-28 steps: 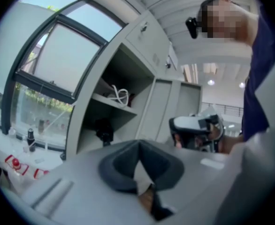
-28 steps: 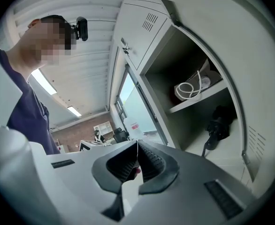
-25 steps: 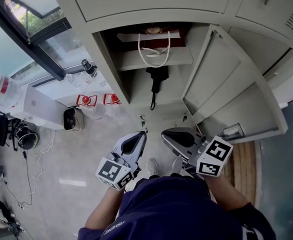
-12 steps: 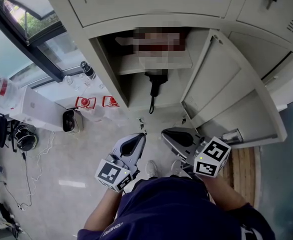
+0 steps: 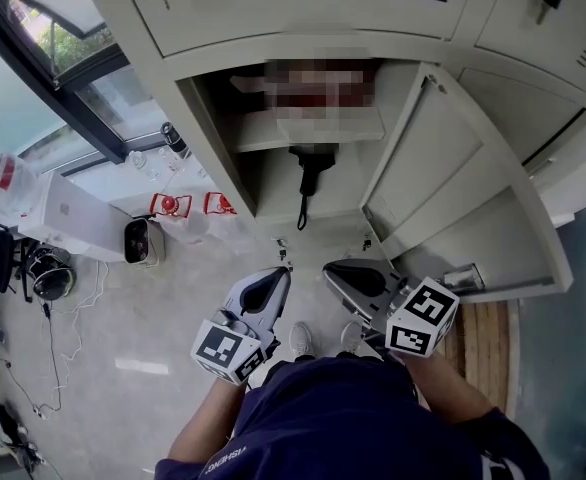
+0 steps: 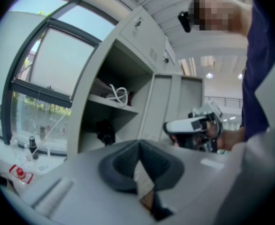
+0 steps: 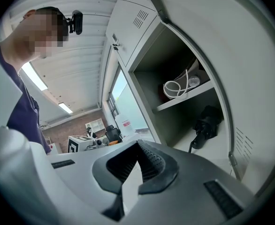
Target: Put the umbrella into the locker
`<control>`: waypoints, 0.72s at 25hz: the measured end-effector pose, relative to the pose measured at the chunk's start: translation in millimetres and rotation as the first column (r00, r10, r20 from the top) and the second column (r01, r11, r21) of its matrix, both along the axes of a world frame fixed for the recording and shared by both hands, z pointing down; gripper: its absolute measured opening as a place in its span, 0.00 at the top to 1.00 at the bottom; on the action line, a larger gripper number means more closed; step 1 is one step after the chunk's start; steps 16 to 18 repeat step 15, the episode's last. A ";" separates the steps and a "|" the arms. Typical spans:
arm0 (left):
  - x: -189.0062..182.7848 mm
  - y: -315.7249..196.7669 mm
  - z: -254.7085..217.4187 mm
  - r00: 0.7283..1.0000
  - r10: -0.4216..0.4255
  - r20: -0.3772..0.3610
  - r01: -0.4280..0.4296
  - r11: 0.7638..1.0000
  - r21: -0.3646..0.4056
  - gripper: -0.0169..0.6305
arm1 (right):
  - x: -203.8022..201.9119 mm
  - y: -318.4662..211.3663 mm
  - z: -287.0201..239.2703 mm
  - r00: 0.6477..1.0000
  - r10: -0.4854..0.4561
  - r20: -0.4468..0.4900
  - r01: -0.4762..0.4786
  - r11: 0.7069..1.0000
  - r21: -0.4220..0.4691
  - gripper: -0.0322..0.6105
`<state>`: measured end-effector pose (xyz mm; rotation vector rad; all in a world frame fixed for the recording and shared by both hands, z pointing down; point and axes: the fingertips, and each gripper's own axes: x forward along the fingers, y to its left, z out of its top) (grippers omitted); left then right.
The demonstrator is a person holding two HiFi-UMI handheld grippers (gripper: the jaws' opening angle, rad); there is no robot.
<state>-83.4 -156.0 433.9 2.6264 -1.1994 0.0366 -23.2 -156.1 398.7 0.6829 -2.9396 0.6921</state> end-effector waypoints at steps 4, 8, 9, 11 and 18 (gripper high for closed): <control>1.1 0.5 -0.9 1.000 0.001 0.005 -0.001 1.000 0.001 0.97 | 1.2 0.9 0.9 1.000 -0.004 -0.001 0.004 1.000 -0.004 0.94; 1.1 1.2 -0.8 1.000 -0.005 0.005 0.005 1.000 0.001 0.97 | 1.5 2.0 1.2 1.000 -0.011 -0.001 0.011 1.000 -0.003 0.94; 1.1 1.6 -0.7 1.000 -0.006 0.004 0.006 1.000 0.000 0.97 | 1.6 2.3 1.3 1.000 -0.012 -0.002 0.012 1.000 -0.003 0.94; 1.7 2.4 -0.3 1.000 -0.005 0.003 0.005 1.000 -0.002 0.97 | 1.8 2.9 1.3 1.000 -0.013 -0.002 0.013 1.000 -0.003 0.94; 3.9 4.8 1.2 1.000 -0.002 0.006 0.002 1.000 -0.007 0.97 | 1.9 4.3 2.2 1.000 -0.011 -0.004 0.011 1.000 -0.006 0.94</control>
